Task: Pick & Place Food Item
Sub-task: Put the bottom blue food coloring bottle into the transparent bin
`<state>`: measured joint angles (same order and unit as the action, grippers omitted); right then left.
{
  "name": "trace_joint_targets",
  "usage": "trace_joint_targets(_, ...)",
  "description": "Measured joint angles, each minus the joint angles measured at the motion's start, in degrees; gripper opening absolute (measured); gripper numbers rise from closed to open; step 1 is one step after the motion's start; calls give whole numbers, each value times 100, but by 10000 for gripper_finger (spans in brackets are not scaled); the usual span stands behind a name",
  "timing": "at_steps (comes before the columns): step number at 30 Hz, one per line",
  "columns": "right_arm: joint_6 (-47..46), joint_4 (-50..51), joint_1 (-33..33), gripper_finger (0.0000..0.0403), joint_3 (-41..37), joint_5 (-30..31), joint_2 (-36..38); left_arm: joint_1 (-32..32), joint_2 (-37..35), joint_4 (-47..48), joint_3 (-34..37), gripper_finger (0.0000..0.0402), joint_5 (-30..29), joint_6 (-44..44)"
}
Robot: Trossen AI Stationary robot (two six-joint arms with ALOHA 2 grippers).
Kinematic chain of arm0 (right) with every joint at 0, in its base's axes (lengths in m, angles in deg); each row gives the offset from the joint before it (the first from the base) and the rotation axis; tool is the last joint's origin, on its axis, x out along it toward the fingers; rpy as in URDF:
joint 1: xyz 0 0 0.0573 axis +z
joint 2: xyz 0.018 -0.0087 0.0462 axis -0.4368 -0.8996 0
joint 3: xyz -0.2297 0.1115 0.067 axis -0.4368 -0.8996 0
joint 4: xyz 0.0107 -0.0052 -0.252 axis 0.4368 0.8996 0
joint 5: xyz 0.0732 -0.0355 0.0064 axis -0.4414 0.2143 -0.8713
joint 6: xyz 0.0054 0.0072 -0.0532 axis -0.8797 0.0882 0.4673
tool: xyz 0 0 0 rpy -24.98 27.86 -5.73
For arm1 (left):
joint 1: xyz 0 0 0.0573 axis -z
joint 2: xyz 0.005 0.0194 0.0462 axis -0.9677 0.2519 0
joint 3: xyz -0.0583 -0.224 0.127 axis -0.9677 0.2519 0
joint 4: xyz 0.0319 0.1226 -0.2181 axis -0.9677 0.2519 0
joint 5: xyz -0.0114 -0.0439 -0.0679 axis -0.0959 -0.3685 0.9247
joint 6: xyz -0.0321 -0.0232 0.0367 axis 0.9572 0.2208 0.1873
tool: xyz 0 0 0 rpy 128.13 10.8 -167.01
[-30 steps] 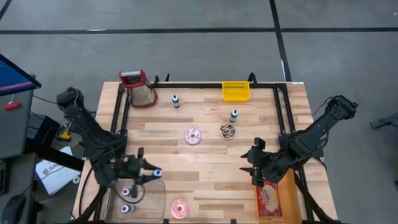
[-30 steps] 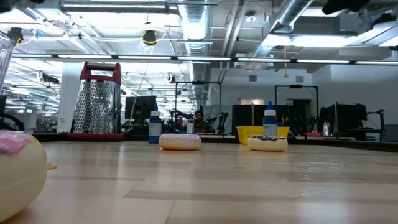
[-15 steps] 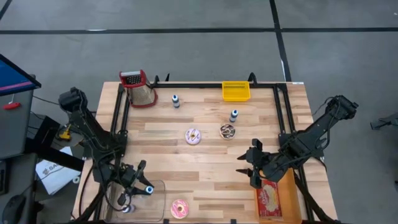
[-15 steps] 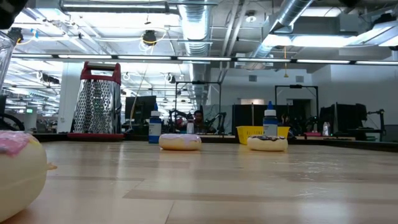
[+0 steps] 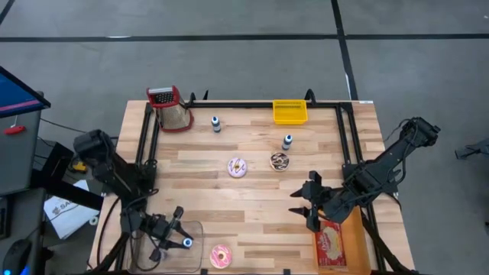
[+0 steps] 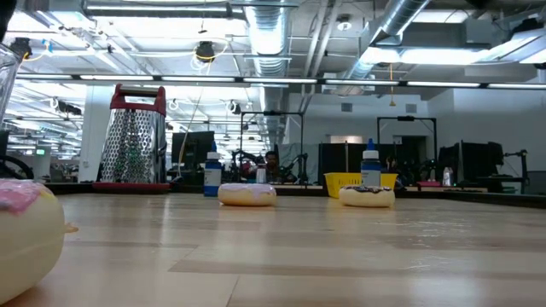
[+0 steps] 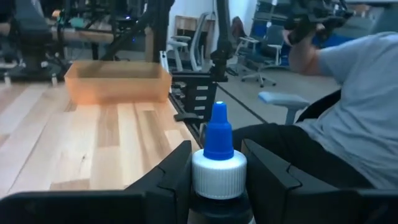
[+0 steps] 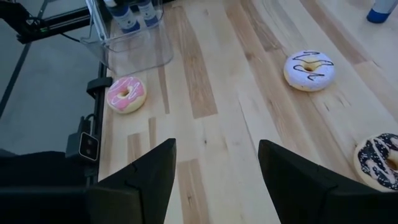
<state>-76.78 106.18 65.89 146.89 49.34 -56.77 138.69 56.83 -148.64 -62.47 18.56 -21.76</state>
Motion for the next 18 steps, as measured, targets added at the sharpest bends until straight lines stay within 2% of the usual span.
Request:
trace_joint_targets(5, 25, -125, -2, 221, 0, 40, 0, 23, 171, -360, 256, 107, -133, -71)
trace_joint_targets(13, 43, -213, -2, 221, 0, 54, 0, 23, 201, -1443, 896, 107, -128, -292)
trace_joint_targets(18, 41, -215, -2, 221, 0, 107, 0, 22, 201, -1589, 1016, 107, -125, -329)
